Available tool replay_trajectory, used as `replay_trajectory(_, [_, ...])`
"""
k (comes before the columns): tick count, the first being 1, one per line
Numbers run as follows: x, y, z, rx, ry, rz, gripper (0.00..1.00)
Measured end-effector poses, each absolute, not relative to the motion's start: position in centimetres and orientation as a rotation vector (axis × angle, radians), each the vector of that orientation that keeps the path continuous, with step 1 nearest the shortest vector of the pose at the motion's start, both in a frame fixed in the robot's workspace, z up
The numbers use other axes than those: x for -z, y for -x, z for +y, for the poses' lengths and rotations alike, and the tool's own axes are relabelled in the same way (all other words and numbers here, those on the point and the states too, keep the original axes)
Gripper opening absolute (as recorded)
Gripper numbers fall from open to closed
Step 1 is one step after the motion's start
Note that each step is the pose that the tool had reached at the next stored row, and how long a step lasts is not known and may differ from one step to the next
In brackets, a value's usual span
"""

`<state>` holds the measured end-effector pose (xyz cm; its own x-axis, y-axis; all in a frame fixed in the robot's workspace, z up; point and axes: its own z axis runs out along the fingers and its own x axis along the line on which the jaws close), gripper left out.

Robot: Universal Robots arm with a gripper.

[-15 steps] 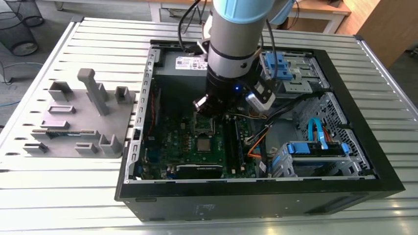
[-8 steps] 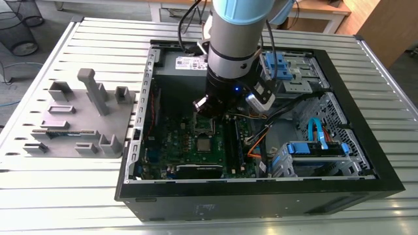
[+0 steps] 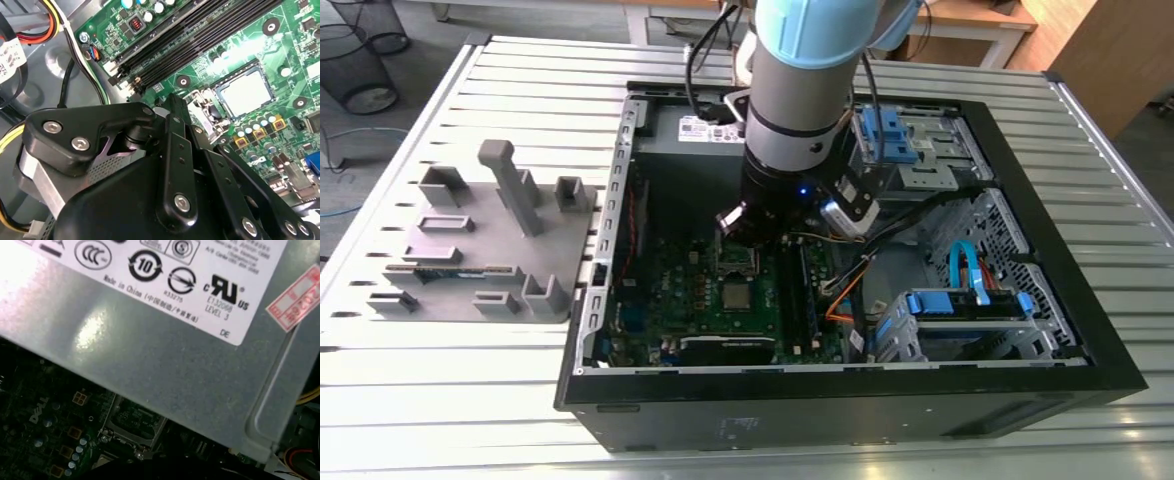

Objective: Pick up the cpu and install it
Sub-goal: 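Close the cpu cover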

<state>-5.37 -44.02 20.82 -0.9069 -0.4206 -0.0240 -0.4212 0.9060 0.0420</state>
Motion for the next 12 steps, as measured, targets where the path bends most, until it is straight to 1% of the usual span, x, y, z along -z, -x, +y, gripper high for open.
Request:
replay_trajectory(6, [-20.61, 5.36, -43.60, -0.073, 0.674, 3.053, 0.11])
replay_trajectory(12, [-20.54, 5.36, -44.05, -0.073, 0.674, 3.053, 0.11])
